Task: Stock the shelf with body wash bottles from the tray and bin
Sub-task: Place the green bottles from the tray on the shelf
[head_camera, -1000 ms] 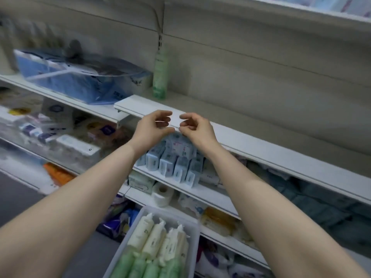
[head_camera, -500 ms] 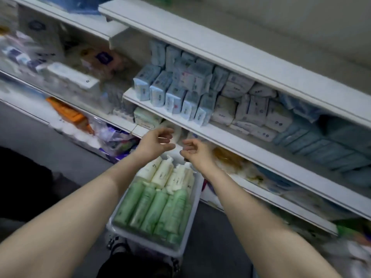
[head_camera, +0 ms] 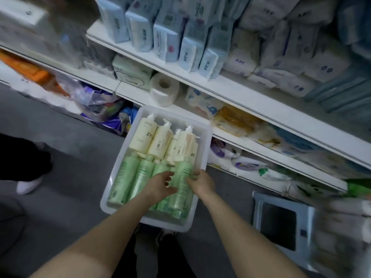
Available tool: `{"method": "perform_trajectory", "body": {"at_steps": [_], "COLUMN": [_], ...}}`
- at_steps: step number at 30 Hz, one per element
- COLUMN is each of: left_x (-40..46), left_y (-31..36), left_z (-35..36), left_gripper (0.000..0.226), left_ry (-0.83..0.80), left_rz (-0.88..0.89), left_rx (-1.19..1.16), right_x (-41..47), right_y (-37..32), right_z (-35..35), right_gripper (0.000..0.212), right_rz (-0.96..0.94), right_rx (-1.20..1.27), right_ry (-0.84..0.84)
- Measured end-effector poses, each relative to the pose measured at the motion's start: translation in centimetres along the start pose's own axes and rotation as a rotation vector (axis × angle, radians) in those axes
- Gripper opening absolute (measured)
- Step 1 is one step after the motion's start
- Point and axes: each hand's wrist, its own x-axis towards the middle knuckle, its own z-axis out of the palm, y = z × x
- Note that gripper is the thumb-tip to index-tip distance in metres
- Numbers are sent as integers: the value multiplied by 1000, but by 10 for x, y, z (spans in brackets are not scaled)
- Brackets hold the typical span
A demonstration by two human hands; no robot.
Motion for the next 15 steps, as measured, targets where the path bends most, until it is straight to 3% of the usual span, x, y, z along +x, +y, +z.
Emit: {"method": "perform_trajectory", "body": {"at_steps": [5, 10, 15], "left_x": [14, 22, 16], "left_y": [-20, -26, -24], "left_z": [24, 31, 25], "left_gripper": [76, 71, 58], "left_ry": [-51, -49, -70], "left_rz": [-83, -68, -66], "left_rx": [16, 16, 16], "right_x": [16, 23, 22], "right_y": [8, 7, 5], "right_z": [27, 34, 33], "right_gripper": [61, 73, 67], "right_rz": [72, 80, 76], "right_rx": [-21, 19, -3], "right_ry": [-19, 2, -24]}}
